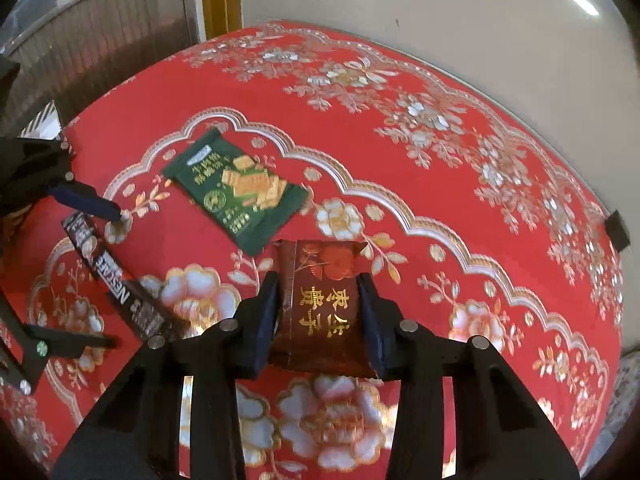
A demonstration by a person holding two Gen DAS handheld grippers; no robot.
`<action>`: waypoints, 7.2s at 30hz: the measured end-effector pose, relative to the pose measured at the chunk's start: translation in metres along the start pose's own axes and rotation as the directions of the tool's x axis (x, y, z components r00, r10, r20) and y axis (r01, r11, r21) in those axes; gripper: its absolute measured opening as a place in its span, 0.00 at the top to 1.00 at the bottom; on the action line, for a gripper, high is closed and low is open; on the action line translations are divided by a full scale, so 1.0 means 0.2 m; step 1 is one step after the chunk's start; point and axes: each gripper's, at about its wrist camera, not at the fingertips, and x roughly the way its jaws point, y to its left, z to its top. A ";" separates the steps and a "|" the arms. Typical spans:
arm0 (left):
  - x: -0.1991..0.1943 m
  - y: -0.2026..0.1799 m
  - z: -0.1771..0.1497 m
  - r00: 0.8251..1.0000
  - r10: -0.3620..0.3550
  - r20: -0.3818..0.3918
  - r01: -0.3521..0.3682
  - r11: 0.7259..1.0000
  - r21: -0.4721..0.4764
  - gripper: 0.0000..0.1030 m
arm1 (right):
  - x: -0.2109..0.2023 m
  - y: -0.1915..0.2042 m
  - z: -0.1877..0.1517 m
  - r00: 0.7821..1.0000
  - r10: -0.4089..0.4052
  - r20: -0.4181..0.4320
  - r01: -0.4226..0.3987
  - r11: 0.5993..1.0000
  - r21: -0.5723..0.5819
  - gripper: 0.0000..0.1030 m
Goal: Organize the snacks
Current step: 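Grasp the Nescafe coffee stick with the left tool while the right tool grasps a red-gold candy pack, then lift both held snacks and carry them toward the white tray, then open both tools to drop the coffee stick and candy pack into the tray, then move both tools back over the green cracker pack and red-gold candy pack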
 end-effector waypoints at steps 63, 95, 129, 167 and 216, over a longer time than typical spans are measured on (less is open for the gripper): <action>-0.18 -0.38 -0.34 0.971 0.236 -0.045 -0.239 0.930 -0.279 0.60 | -0.33 0.29 -0.49 0.996 0.032 -0.078 -0.017 0.982 0.186 0.60; -0.54 -0.28 -0.66 0.930 0.360 0.072 -0.301 0.860 -0.413 0.80 | -0.54 0.65 -0.48 0.969 0.168 0.182 -0.200 0.965 0.172 0.66; -0.91 0.24 -1.28 0.840 0.541 0.021 -0.374 0.608 -0.700 0.80 | -0.47 1.40 -0.04 0.938 0.300 0.175 -0.290 0.954 -0.078 0.67; -0.86 0.36 -1.44 0.816 0.576 -0.046 -0.414 0.527 -0.742 0.80 | -0.28 1.79 0.11 0.930 0.354 0.096 -0.332 0.924 -0.188 0.67; -0.81 0.02 -0.99 0.811 0.579 0.088 -0.386 0.642 -0.663 0.07 | -0.55 1.07 -0.18 0.956 0.209 0.204 -0.220 0.975 0.034 0.65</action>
